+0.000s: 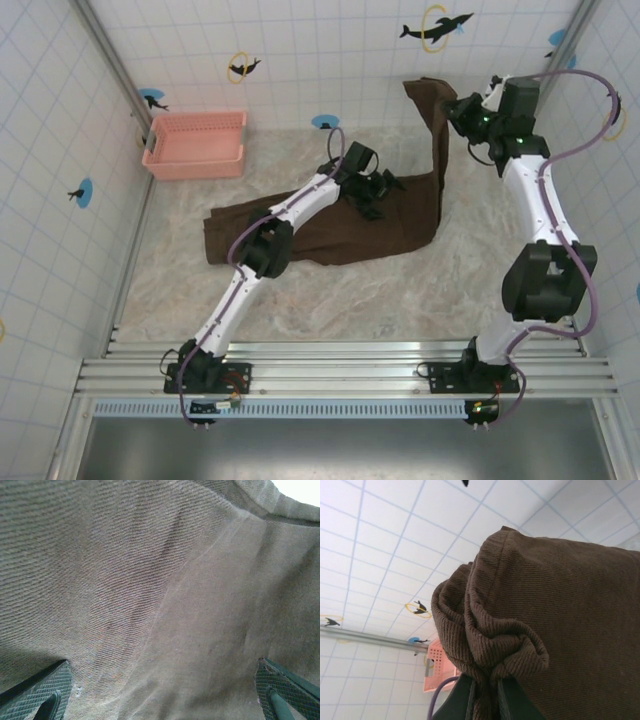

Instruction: Roll up the long pants

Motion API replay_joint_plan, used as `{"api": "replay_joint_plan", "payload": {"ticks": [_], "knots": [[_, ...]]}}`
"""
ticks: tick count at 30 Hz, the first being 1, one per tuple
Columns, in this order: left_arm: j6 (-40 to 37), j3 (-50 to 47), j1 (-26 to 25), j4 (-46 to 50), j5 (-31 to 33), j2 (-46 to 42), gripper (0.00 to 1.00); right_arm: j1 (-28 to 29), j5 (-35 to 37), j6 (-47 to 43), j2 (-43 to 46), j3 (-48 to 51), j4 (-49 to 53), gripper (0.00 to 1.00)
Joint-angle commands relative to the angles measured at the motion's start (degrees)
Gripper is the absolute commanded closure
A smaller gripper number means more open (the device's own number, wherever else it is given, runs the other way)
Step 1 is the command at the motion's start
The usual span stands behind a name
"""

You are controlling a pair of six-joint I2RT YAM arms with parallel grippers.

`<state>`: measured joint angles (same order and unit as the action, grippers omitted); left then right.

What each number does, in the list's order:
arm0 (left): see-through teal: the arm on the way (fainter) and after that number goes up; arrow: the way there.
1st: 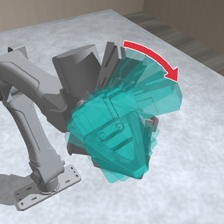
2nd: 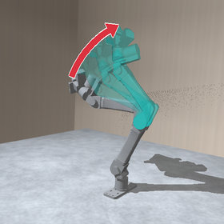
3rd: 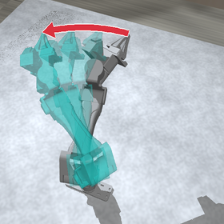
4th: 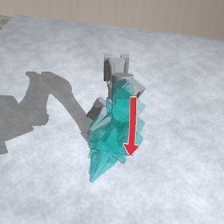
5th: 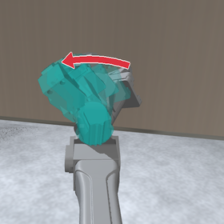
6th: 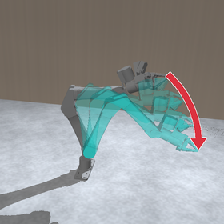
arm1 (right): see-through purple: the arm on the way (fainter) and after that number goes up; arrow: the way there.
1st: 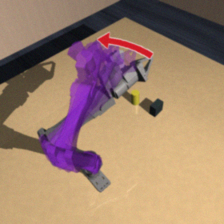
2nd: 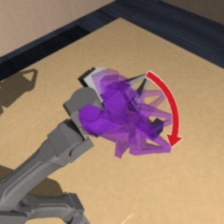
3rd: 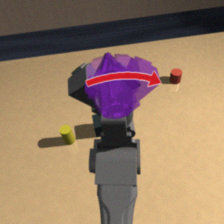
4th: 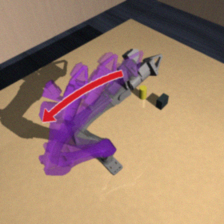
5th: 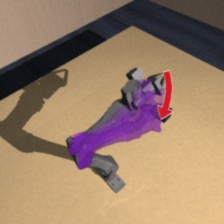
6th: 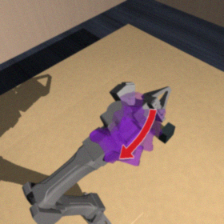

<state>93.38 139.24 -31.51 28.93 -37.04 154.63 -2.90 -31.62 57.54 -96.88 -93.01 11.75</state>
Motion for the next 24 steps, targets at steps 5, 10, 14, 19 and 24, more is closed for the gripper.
{"api": "replay_joint_plan", "payload": {"ticks": [5,10,14,19,24], "knots": [[1.3,-0.4,5.3,-7.8,0.7,-2.0,0.03,2.5,-2.6,-2.0,3.3,-5.8,0.9,0.92],[-6.6,-4.0,10.4,-5.0,1.1,-11.7,0.03,4.5,-3.5,-2.4,3.8,-7.3,1.7,0.92],[-13.9,-13.3,16.4,0.2,1.6,-25.2,0.03,10.0,-3.0,-9.8,1.7,-17.9,13.2,0.92],[-19.9,-40.6,26.0,1.8,2.0,-45.2,0.03,16.8,-5.0,-9.5,-1.5,-23.6,14.8,0.92],[-23.2,-59.4,30.9,4.2,0.7,-57.7,0.03,22.7,-5.7,-8.5,-4.5,-23.9,13.9,0.92]]}}
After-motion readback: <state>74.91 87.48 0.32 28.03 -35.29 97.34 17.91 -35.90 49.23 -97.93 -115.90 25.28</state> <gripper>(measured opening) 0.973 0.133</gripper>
